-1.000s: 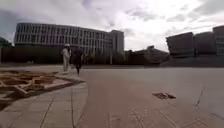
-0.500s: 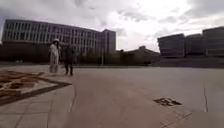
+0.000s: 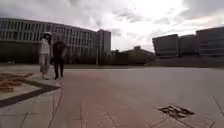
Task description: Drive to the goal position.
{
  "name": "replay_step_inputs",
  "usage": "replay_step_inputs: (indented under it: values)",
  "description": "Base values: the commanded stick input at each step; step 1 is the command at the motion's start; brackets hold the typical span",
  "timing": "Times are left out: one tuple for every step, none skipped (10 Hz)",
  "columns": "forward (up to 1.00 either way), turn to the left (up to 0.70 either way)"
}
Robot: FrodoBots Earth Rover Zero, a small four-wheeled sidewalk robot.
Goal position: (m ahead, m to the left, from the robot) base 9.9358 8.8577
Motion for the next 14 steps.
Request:
replay_step_inputs:
  values:
    - [1.00, 0.00]
    - [1.00, 0.00]
    - [1.00, 0.00]
    - [1.00, 0.00]
    - [1.00, 0.00]
    - [1.00, 0.00]
    - [1.00, 0.00]
    - [1.00, 0.00]
    - [1.00, 0.00]
    - [1.00, 0.00]
    - [1.00, 0.00]
    - [1.00, 0.27]
    - [1.00, 0.27]
    - [1.00, 0.27]
